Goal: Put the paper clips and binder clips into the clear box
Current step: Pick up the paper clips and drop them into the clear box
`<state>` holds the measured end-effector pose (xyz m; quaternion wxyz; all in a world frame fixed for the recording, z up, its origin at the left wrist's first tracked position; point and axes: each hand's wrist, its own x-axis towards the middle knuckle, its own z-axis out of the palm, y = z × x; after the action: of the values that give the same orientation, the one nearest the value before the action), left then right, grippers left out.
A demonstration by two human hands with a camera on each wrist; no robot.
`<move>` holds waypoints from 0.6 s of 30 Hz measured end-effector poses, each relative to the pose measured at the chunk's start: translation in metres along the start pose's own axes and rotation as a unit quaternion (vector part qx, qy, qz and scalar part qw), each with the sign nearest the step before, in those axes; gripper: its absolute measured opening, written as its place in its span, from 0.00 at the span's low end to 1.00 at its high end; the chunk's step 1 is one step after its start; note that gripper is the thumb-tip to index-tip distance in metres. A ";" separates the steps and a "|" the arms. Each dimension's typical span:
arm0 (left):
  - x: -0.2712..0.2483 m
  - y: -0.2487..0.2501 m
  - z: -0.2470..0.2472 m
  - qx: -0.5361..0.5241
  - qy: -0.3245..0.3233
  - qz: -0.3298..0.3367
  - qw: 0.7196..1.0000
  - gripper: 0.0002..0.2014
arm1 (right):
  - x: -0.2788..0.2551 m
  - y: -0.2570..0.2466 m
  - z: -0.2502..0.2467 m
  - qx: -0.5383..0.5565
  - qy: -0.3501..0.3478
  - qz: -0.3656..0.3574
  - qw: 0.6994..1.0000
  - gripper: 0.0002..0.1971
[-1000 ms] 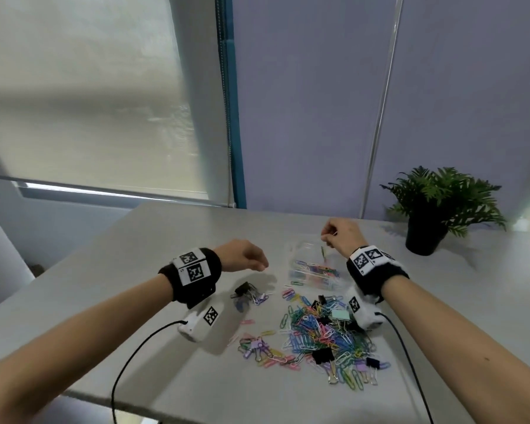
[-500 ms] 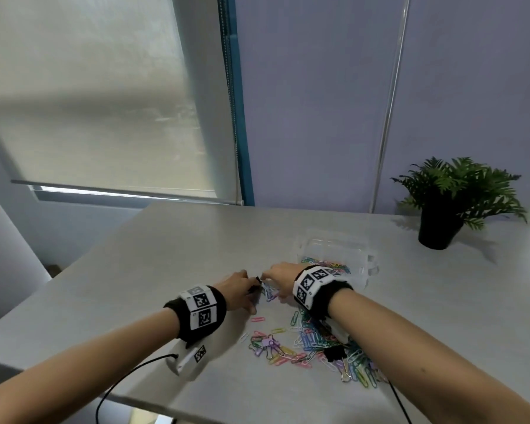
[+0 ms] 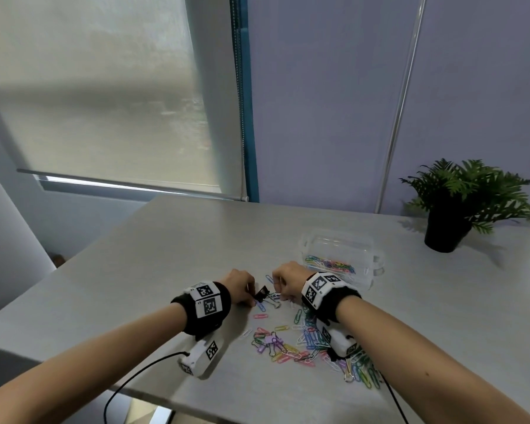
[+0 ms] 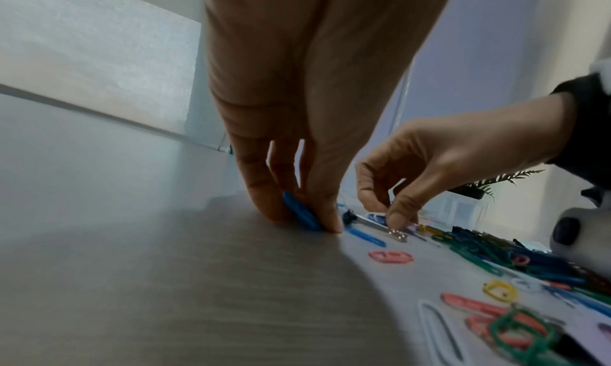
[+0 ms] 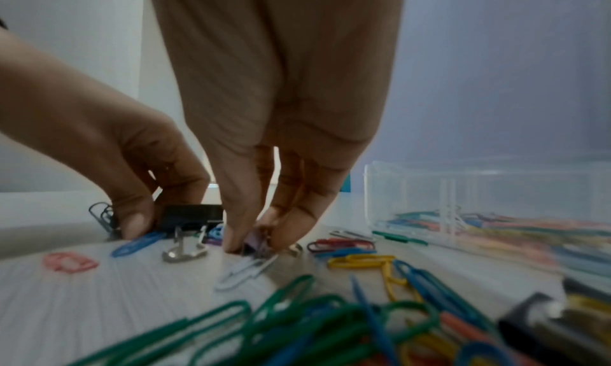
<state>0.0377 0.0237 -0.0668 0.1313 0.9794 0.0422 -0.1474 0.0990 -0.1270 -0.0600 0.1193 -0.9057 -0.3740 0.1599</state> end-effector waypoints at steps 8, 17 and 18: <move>-0.003 -0.017 -0.015 -0.054 0.015 -0.001 0.998 0.08 | -0.004 0.009 -0.014 0.145 0.014 0.031 0.989 0.13; 0.010 -0.014 -0.055 -0.282 -0.014 0.076 0.956 0.13 | -0.022 0.026 -0.029 0.392 0.009 0.038 0.919 0.11; 0.014 -0.010 -0.057 -0.296 -0.012 0.084 0.951 0.13 | -0.024 0.028 -0.029 0.394 0.010 0.044 0.918 0.11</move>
<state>0.0657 0.0490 -0.0205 0.4279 0.8946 0.0000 -0.1289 0.1118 -0.1667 -0.0376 0.4630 -0.8027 -0.2395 0.2899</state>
